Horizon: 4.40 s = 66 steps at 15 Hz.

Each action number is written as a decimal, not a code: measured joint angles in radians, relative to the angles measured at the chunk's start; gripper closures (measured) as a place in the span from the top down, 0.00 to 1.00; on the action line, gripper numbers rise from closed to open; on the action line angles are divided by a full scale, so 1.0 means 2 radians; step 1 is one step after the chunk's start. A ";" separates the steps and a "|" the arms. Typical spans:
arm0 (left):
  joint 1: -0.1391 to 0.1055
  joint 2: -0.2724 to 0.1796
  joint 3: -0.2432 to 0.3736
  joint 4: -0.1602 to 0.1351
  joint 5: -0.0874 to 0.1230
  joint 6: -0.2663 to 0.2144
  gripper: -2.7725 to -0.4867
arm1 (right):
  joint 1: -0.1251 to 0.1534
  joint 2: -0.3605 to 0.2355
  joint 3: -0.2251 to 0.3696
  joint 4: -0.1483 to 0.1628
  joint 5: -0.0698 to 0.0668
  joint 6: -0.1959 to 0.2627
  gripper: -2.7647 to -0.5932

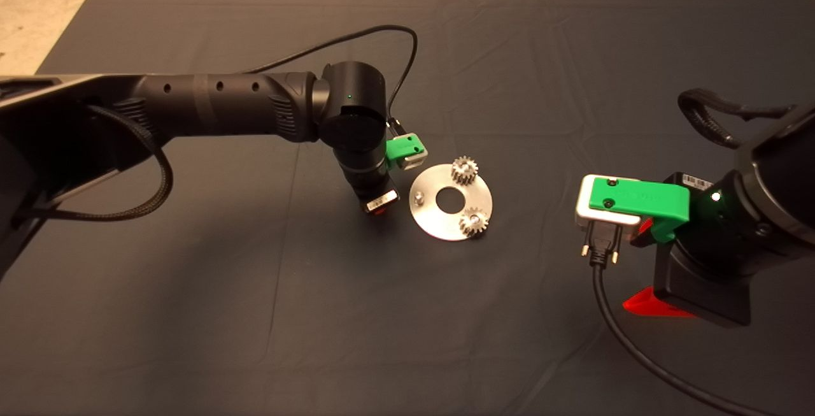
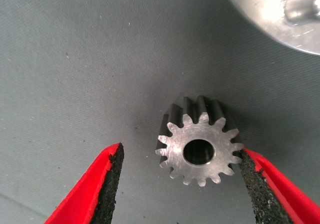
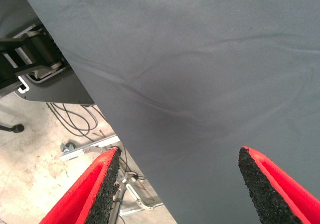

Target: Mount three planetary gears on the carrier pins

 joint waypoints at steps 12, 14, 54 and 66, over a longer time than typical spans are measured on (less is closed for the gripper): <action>0.007 0.000 -0.012 0.002 0.000 0.002 0.48 | 0.000 0.001 0.002 0.000 0.000 0.000 0.54; 0.007 0.001 -0.013 0.002 0.000 0.002 0.46 | 0.000 0.001 0.003 0.000 0.000 0.000 0.54; -0.064 0.016 -0.037 -0.096 0.000 -0.009 0.18 | 0.000 0.000 0.003 0.000 0.000 0.000 0.54; -0.096 0.051 0.012 -0.136 0.000 -0.057 0.17 | 0.001 0.000 0.003 0.000 0.000 0.000 0.54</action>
